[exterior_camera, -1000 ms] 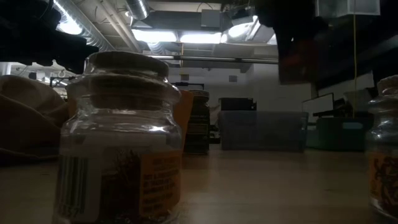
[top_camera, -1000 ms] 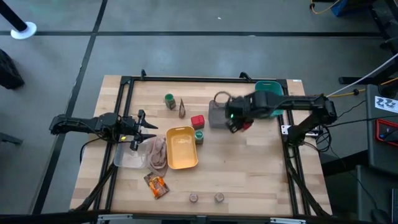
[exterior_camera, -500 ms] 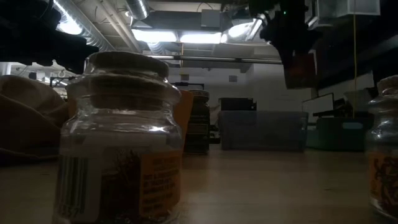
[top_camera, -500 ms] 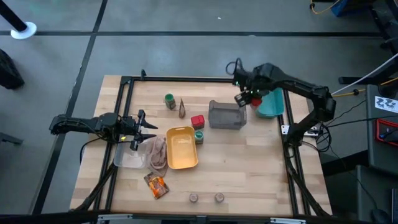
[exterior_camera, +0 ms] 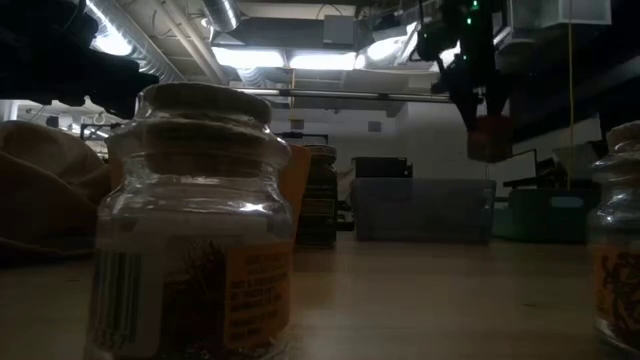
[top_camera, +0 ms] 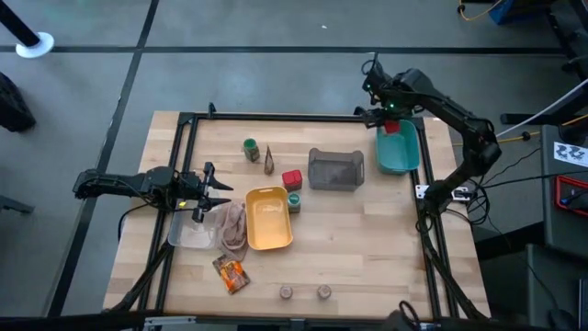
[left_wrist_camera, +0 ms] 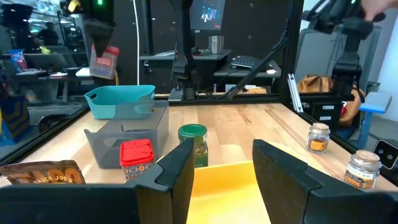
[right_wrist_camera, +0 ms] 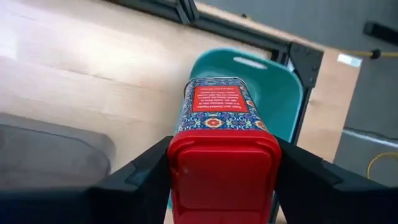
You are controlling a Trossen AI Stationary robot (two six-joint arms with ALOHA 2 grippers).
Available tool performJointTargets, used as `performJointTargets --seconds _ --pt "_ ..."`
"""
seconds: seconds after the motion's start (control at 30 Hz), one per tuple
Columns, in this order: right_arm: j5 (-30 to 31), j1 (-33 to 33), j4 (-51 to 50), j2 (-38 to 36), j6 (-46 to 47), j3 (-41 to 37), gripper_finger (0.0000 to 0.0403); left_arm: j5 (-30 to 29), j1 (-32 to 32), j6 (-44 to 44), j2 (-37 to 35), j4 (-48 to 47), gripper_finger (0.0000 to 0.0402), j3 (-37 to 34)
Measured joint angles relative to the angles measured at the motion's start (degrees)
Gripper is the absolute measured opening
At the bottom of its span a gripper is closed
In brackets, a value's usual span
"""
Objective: Sort spices by type
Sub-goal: Put the bottom red seasoning can into the green bin, then put the top green seasoning bottle into the yellow bin
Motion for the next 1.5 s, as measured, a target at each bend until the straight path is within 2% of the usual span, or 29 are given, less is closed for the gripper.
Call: performJointTargets --seconds 0.17,0.33,0.57,1.03,1.27,1.5 --pt "-2.20 -2.75 3.35 0.03 -0.07 -8.29 0.0243 0.00 -0.01 0.00 -0.02 0.00 0.0148 0.00" --pt "-2.41 -4.80 8.79 0.04 -3.16 -16.97 0.0227 0.00 -0.01 0.00 -0.01 0.00 0.0148 0.01" --pt "-7.91 -8.49 19.78 0.04 -5.70 -23.83 0.0243 0.00 -0.01 0.00 -0.01 0.00 0.0148 0.01" --pt "-9.10 -9.49 22.19 0.04 -5.90 -25.44 0.0252 0.00 -0.02 0.00 -0.01 0.01 0.0148 0.00" --pt "-3.93 -9.49 22.41 0.04 -7.36 -25.44 0.0252 0.00 -0.01 0.00 -0.01 0.00 0.0148 0.00" --pt "-5.33 -9.45 22.37 0.04 -7.35 -25.44 0.0253 0.00 -0.02 0.00 -0.01 0.00 0.0148 0.00"
